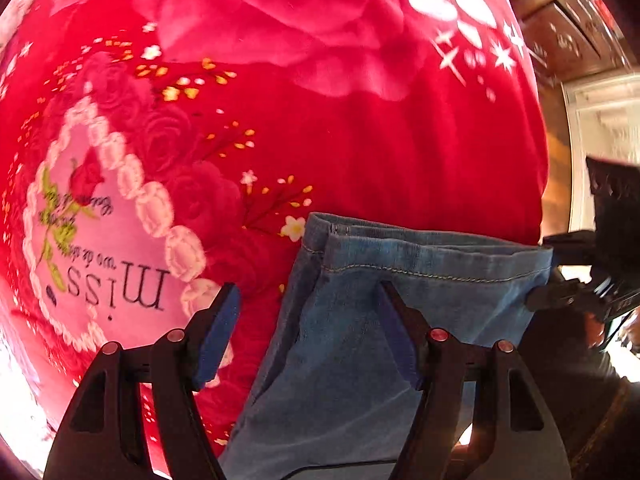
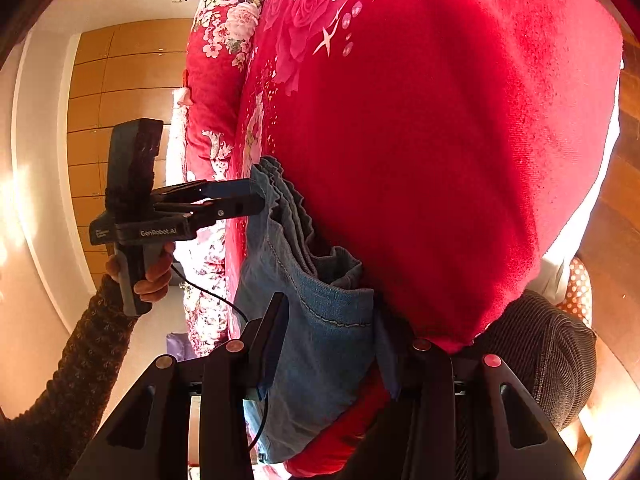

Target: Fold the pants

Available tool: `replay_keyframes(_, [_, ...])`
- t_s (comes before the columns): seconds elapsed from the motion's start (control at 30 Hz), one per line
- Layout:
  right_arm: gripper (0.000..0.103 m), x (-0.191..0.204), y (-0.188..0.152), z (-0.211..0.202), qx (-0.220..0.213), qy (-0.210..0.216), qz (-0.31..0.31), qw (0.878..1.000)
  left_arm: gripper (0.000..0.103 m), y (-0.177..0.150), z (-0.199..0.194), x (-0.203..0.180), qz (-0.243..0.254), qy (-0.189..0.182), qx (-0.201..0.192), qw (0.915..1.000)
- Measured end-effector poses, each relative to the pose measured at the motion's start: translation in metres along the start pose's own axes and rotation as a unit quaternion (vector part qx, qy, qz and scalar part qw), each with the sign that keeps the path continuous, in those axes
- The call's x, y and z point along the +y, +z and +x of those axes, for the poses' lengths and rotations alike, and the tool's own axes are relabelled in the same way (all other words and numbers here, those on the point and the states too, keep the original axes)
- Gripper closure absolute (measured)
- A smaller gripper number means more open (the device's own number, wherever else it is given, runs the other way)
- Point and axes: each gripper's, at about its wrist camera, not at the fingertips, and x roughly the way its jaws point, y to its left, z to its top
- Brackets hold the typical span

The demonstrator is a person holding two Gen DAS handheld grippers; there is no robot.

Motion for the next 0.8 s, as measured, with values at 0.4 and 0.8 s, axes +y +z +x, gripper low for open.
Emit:
replay_keyframes(0.4, [0.062,0.004,-0.002,-0.003,-0.002,-0.013,-0.013,1.0,0.08,-0.006,0.0,-0.02,0.027,-0.022,-0.032,0.9989])
replay_keyframes(0.8, [0.088,0.065,-0.002,0.0,-0.012,-0.036,-0.122,0.992,0.097,-0.064,-0.052,0.008,-0.081,-0.085,-0.131,0.9844])
